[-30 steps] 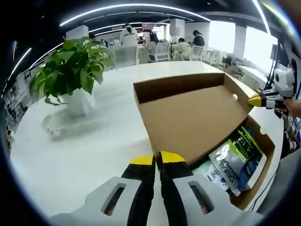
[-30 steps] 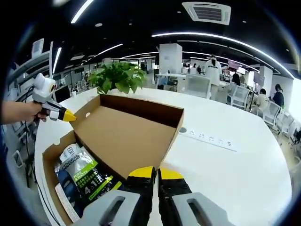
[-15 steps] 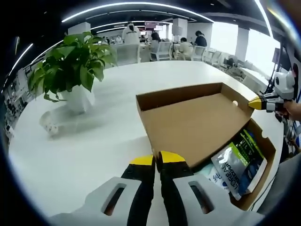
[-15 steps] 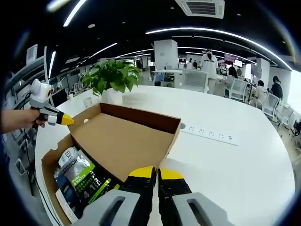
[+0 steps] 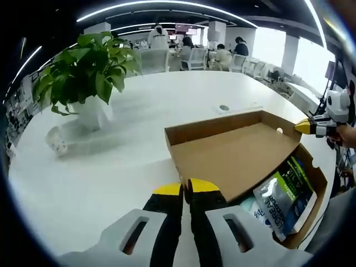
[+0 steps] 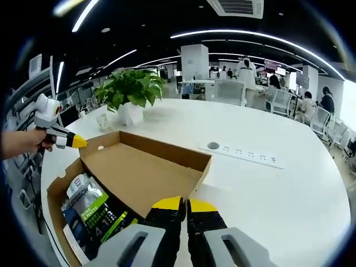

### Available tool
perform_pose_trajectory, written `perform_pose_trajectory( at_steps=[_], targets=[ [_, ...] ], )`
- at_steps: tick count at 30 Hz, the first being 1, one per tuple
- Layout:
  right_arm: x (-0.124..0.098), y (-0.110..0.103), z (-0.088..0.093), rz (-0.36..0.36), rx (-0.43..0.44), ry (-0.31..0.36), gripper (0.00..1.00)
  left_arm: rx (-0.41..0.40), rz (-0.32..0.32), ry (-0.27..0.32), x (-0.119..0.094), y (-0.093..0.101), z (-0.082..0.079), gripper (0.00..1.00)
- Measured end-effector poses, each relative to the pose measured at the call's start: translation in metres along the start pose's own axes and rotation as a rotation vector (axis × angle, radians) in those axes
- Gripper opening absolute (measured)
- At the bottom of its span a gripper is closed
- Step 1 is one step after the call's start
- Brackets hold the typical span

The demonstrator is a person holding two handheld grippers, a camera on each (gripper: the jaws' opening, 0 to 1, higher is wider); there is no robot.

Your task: Operate the shoe box by opening the lid, removing the specified soft item, and placing it in the target area until the item is outside and the box remains undamaged.

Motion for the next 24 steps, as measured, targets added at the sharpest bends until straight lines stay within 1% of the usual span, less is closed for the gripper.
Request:
perform_pose_trajectory(
  at_steps=[15, 24],
  targets=[
    [0.0056, 0.0003, 0.0023, -0.001, -0.002, -0.007, 0.00, -0.029, 0.001, -0.005, 0.0051, -0.0016, 0.0015, 0.03],
    [0.0039, -0.0006, 0.0016, 0.004, -0.012, -0.008, 0.00, -0.036, 0.005, -0.002, 0.0043, -0.0009, 0.0021, 0.03]
  ],
)
Point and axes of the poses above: the point that each gripper's makers call its tool centre point, and the gripper's own axes: x roughly forward along the fingers, y roughly to its right, z roughly out of its underside, the point moved 10 cm from there along -x, roughly backward along the fingers, and after that the axes turned 11 degrees about -x, right-handed, at the moved point
